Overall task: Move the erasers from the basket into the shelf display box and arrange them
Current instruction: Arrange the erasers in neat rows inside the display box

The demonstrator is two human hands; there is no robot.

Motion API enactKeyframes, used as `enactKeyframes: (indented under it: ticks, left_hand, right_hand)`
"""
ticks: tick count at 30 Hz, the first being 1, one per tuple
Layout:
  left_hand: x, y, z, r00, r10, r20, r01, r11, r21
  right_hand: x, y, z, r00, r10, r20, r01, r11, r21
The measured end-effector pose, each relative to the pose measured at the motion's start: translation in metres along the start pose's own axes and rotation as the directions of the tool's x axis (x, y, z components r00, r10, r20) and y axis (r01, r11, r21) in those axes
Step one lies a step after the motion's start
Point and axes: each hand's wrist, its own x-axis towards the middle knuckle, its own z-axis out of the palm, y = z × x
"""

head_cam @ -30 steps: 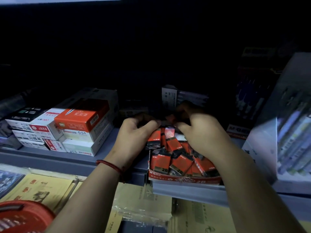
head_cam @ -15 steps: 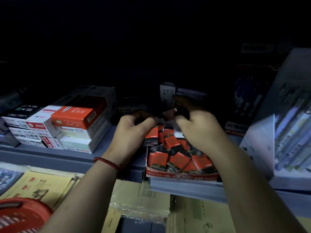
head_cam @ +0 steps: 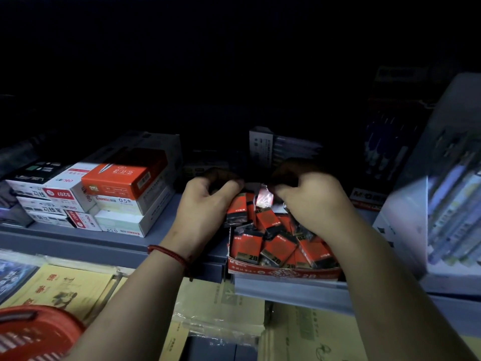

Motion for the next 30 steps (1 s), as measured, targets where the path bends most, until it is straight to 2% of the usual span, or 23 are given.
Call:
enactKeyframes:
  ticks: [7, 16, 22, 27, 30]
  left_hand:
    - [0.000, 0.000, 0.001, 1.000, 0.018, 0.002, -0.018, 1.000, 0.006]
    - [0.000, -0.002, 0.001, 1.000, 0.015, -0.012, -0.015, 1.000, 0.013]
    - [-0.001, 0.007, 0.006, 1.000, -0.007, -0.019, 0.008, 1.000, 0.018]
    - [-0.002, 0.012, 0.005, 0.999, -0.019, 0.025, 0.019, 1.000, 0.005]
    - [-0.001, 0.012, -0.001, 0.998, -0.048, 0.049, 0.050, 0.998, -0.045]
  right_hand:
    - [0.000, -0.003, 0.001, 0.999, 0.024, 0.031, -0.023, 1.000, -0.021]
    - [0.002, -0.002, 0.004, 0.994, 0.033, 0.100, -0.013, 0.981, -0.196]
    - [0.002, 0.000, 0.000, 0.986, 0.054, 0.157, -0.040, 0.995, -0.090]
    - [0.002, -0.003, -0.006, 1.000, 0.014, -0.006, -0.014, 0.999, 0.048]
    - [-0.002, -0.007, -0.012, 0.999, -0.042, -0.024, 0.044, 0.994, 0.102]
